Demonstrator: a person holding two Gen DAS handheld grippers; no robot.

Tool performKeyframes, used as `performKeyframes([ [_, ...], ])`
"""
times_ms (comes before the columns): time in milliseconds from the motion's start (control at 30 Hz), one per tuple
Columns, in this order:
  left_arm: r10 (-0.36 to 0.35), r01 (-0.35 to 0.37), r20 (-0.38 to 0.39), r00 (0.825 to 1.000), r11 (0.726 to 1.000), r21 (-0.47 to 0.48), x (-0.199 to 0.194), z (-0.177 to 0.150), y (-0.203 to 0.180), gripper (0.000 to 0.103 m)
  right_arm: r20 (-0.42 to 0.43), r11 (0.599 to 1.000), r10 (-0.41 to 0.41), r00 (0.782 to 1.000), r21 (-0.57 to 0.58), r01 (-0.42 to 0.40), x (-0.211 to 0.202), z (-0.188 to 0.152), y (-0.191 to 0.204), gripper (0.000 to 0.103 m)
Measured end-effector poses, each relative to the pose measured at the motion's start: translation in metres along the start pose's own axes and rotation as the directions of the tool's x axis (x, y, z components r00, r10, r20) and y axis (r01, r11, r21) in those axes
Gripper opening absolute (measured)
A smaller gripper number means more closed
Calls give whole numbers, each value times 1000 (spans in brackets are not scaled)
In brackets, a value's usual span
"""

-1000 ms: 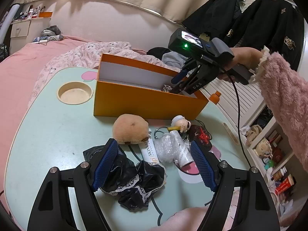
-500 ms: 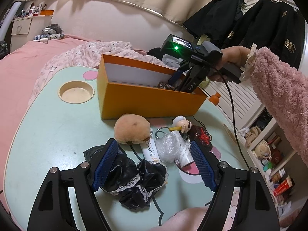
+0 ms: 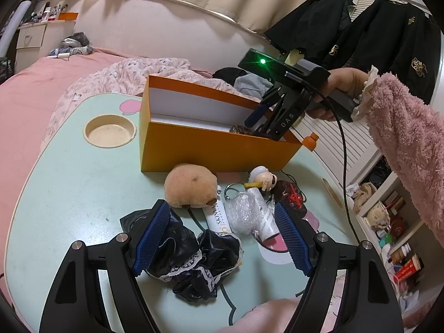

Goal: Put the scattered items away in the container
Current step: 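Reach into the orange box and grasp the brown card deck with the right tool, then carry the brown card deck out and set it on the table with the right tool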

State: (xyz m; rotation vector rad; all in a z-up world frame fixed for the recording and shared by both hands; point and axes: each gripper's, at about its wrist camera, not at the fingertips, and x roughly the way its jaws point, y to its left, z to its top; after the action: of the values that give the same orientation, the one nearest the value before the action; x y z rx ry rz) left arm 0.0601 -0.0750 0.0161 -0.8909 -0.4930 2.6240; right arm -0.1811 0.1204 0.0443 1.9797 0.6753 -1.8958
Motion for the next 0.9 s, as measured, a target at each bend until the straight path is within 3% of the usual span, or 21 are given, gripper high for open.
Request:
performKeyframes([
  [33,-1,1,0,1000,1000,-1,0,0,0,78,-9,999,43,999,33,-43,2,0,-5,65],
  [67,-3,3,0,1000,1000,-2,0,0,0,78,-16,994,95,995,64,-94,4,0,-9,43],
  [100,-4,4,0,1000,1000,-3,0,0,0,78,-20,985,137,990,105,-134,6,1,-15,40],
  [233,-7,7,-1,1000,1000,-5,-1,0,2,78,37,972,112,993,203,-117,1,1,-35,39],
  [300,-9,9,-1,1000,1000,-8,-1,0,3,78,126,968,99,987,219,-125,-14,-4,-43,39],
  [367,-11,11,-1,1000,1000,-9,-2,-1,3,78,285,958,93,954,237,-164,-46,-18,-51,39],
  [467,-11,11,-2,1000,1000,-8,-2,-1,3,78,502,941,39,864,271,-200,-104,-56,-57,39],
  [500,-12,12,-2,1000,1000,-8,-2,-1,3,78,544,937,2,839,293,-192,-121,-72,-55,40],
  [533,-13,13,-2,1000,1000,-8,-2,-1,4,78,560,930,-31,828,319,-181,-132,-85,-50,40],
  [633,-15,15,-3,1000,1000,-14,-2,-1,5,78,547,889,-143,825,437,-136,-153,-135,-23,40],
  [700,-15,15,-7,1000,1000,-18,0,-1,5,78,534,846,-175,827,512,-152,-146,-167,1,40],
  [800,-9,8,-16,1000,1000,-12,1,-1,3,78,514,756,-162,842,613,-229,-103,-215,35,40],
  [900,0,0,-23,1000,1000,-1,2,0,1,78,483,691,-143,864,674,-262,-54,-232,77,40],
])
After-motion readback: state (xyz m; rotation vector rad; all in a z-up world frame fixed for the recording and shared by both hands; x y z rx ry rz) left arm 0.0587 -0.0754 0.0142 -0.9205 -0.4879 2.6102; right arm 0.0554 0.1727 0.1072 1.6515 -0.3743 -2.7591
